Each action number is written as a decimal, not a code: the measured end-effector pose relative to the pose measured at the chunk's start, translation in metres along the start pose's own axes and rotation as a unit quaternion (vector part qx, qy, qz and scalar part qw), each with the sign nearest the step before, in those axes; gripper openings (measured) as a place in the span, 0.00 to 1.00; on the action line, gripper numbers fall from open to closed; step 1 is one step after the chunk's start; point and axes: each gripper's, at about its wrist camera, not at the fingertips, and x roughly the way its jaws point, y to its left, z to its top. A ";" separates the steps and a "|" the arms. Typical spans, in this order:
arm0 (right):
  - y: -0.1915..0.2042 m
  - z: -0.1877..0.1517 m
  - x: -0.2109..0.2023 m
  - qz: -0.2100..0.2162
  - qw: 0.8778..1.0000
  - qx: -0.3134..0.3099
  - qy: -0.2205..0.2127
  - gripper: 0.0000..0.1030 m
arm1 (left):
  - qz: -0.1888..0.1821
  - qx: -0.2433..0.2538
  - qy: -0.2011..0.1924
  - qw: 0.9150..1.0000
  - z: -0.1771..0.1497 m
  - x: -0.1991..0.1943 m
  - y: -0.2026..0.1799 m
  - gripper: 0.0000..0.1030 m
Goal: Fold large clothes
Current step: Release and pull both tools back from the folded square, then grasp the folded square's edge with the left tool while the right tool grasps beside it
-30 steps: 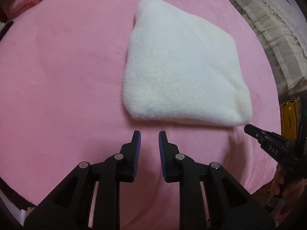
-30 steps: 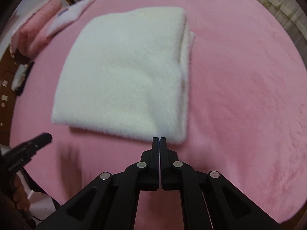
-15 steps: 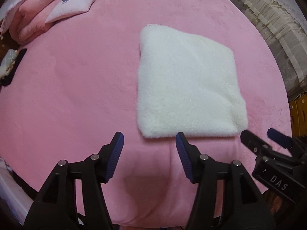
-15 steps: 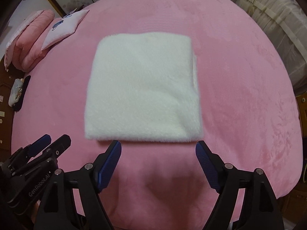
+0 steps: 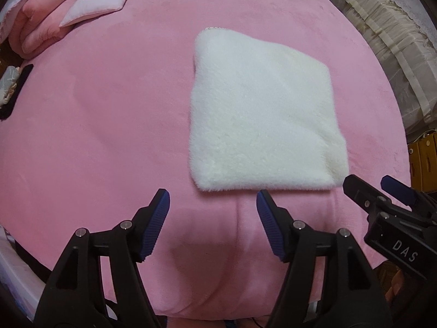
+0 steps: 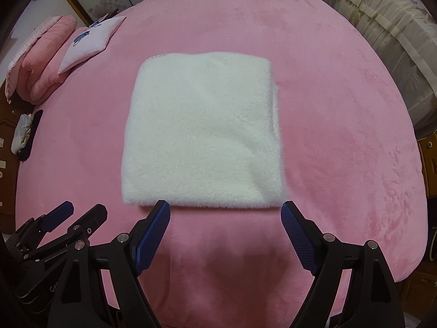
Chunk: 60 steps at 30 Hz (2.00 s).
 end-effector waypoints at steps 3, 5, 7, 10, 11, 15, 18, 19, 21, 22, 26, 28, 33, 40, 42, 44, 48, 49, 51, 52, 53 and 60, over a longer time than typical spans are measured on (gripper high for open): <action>-0.006 0.002 0.005 0.006 1.000 0.008 0.004 0.82 | -0.007 -0.009 0.003 1.000 0.000 0.002 0.000 0.62; -0.006 0.005 0.008 0.003 1.000 0.010 0.006 0.82 | -0.002 -0.008 0.003 1.000 0.000 0.003 0.000 0.62; -0.008 0.007 0.010 0.003 1.000 0.010 0.006 0.82 | -0.002 -0.010 0.005 1.000 -0.001 0.004 -0.001 0.62; -0.010 0.009 0.015 0.003 1.000 0.011 0.011 0.83 | 0.000 -0.014 0.006 1.000 -0.001 0.007 -0.001 0.62; -0.011 0.009 0.017 0.005 1.000 0.013 0.014 0.83 | 0.001 -0.015 0.008 1.000 0.000 0.009 -0.001 0.62; -0.018 0.013 0.029 0.014 0.999 0.020 0.025 0.86 | -0.006 -0.026 0.017 0.999 0.004 0.024 0.004 0.62; -0.034 0.018 0.048 0.034 0.998 0.035 0.035 0.87 | -0.025 -0.046 0.026 0.998 0.013 0.041 0.012 0.63; -0.043 0.021 0.056 0.046 0.997 0.042 0.039 0.87 | -0.037 -0.052 0.032 0.997 0.017 0.048 0.016 0.63; -0.063 0.028 0.075 0.080 0.994 0.058 0.045 0.87 | -0.049 -0.062 0.051 0.996 0.024 0.062 0.023 0.63; -0.072 0.032 0.083 0.088 0.993 0.064 0.047 0.87 | -0.048 -0.066 0.056 0.995 0.027 0.068 0.026 0.63; -0.109 0.051 0.122 0.129 0.987 0.085 0.046 0.87 | -0.069 -0.073 0.056 0.993 0.046 0.091 0.038 0.63; -0.122 0.058 0.140 0.150 0.982 0.096 0.057 0.87 | -0.089 -0.081 0.062 0.991 0.058 0.104 0.044 0.63; -0.140 0.073 0.185 0.226 0.964 0.122 0.070 0.87 | -0.152 -0.094 0.069 0.982 0.089 0.138 0.051 0.71; -0.140 0.089 0.229 0.333 0.929 0.151 0.064 0.77 | -0.196 -0.110 0.066 0.972 0.118 0.178 0.053 0.92; -0.140 0.097 0.236 0.344 0.924 0.152 0.069 0.75 | -0.200 -0.115 0.063 0.971 0.121 0.187 0.053 0.93; -0.138 0.100 0.239 0.348 0.922 0.152 0.072 0.72 | -0.209 -0.124 0.058 0.968 0.120 0.192 0.054 0.93; -0.137 0.098 0.235 0.363 0.917 0.152 0.062 0.51 | -0.204 -0.125 0.055 0.969 0.110 0.193 0.058 0.79; -0.135 0.098 0.231 0.360 0.920 0.148 0.056 0.46 | -0.198 -0.126 0.052 0.971 0.111 0.190 0.055 0.72; -0.129 0.097 0.217 0.345 0.927 0.139 0.045 0.41 | -0.181 -0.123 0.039 0.975 0.109 0.181 0.049 0.65; -0.123 0.099 0.209 0.332 0.933 0.131 0.038 0.39 | -0.172 -0.121 0.031 0.977 0.107 0.176 0.046 0.62; -0.117 0.101 0.199 0.320 0.940 0.118 0.030 0.38 | -0.166 -0.120 0.024 0.979 0.106 0.171 0.039 0.61; -0.069 0.111 0.140 0.271 0.962 0.023 0.006 0.37 | -0.177 -0.125 0.021 0.976 0.092 0.127 0.051 0.54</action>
